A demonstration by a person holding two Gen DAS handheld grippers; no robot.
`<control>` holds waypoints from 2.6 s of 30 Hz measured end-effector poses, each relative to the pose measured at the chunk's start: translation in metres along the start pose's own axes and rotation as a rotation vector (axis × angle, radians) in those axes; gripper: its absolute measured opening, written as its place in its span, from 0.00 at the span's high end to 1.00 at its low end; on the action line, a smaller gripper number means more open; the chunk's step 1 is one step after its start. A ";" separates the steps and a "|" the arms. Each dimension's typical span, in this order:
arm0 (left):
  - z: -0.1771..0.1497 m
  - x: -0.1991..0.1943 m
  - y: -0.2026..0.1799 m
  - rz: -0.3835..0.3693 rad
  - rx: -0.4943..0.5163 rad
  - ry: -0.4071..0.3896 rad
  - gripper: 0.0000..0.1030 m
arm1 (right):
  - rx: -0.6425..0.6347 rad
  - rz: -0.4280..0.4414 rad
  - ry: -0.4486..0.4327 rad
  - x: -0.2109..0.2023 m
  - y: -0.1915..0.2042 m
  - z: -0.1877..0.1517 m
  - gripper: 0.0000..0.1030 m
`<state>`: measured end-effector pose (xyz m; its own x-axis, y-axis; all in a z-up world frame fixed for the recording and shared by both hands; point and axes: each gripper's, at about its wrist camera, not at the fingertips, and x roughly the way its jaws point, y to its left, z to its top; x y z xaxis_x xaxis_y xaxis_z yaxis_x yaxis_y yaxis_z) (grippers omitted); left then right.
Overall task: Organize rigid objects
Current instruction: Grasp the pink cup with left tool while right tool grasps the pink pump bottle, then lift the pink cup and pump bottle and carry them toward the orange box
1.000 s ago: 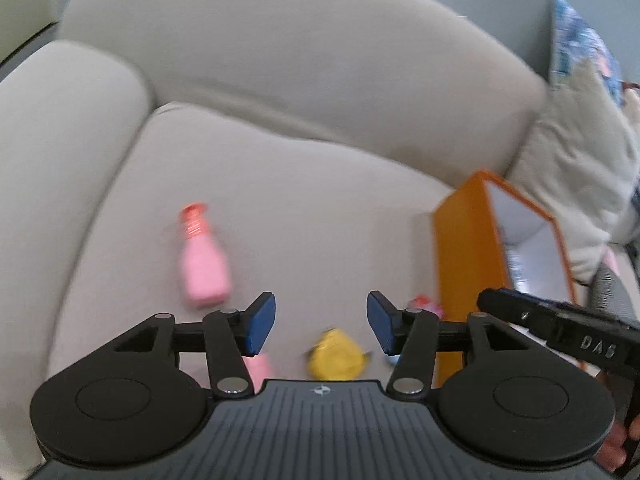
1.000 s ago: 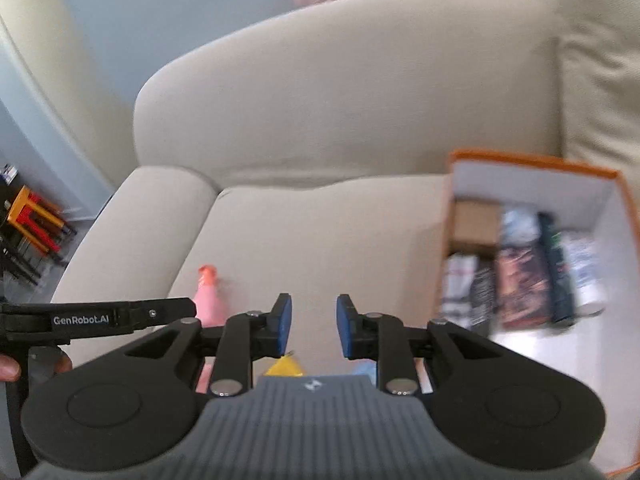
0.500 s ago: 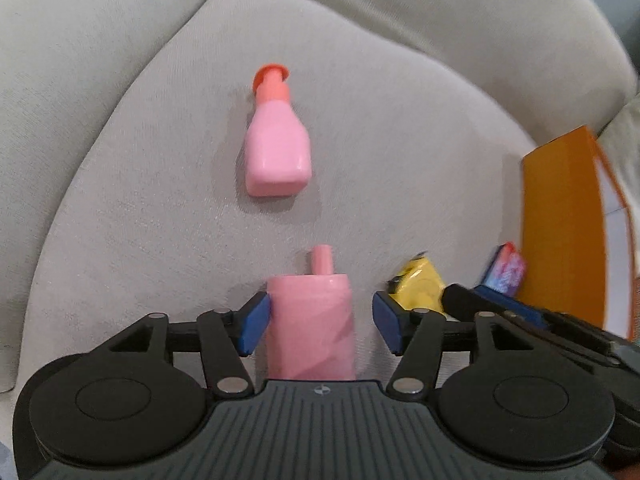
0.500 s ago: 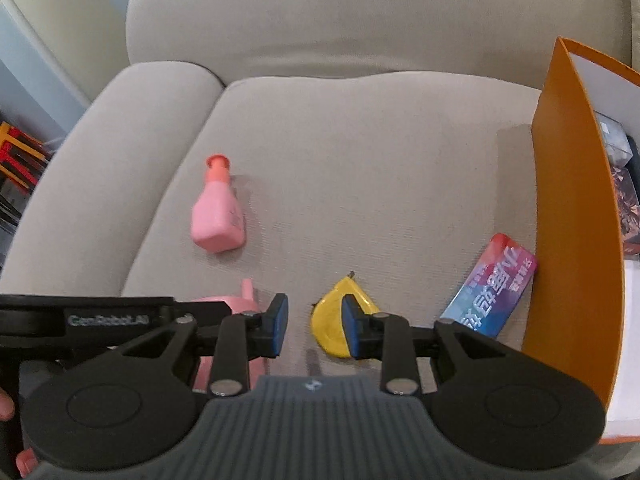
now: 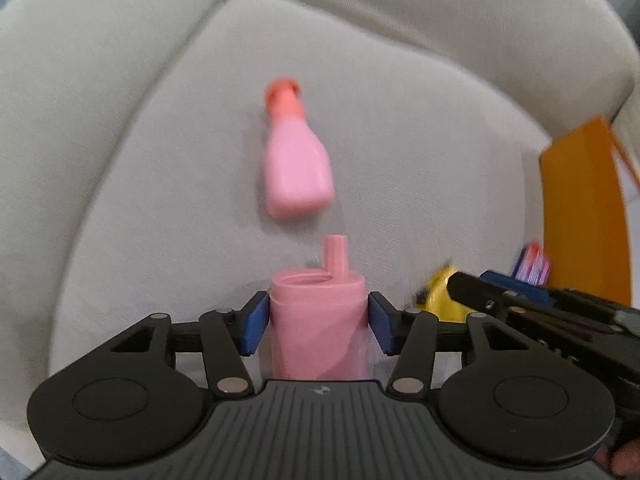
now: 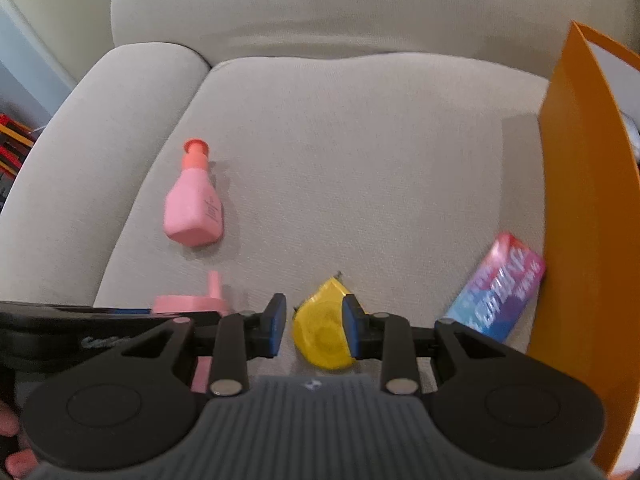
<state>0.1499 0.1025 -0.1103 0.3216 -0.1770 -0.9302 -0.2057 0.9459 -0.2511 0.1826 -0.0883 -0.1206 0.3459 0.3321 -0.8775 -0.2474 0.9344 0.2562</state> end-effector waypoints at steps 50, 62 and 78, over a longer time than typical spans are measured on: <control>0.010 -0.064 0.005 -0.072 0.051 -0.268 0.41 | -0.117 0.123 -0.148 -0.020 0.049 0.041 0.74; -0.001 -0.080 -0.172 -0.399 0.405 -0.255 0.41 | -0.045 -0.093 -0.359 -0.173 -0.079 0.003 0.74; -0.027 0.046 -0.314 -0.385 0.683 -0.031 0.41 | -0.018 -0.239 -0.147 -0.121 -0.257 -0.021 0.74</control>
<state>0.2045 -0.2095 -0.0817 0.2826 -0.5282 -0.8007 0.5363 0.7791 -0.3247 0.1848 -0.3714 -0.0886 0.5233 0.1187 -0.8439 -0.1589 0.9865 0.0402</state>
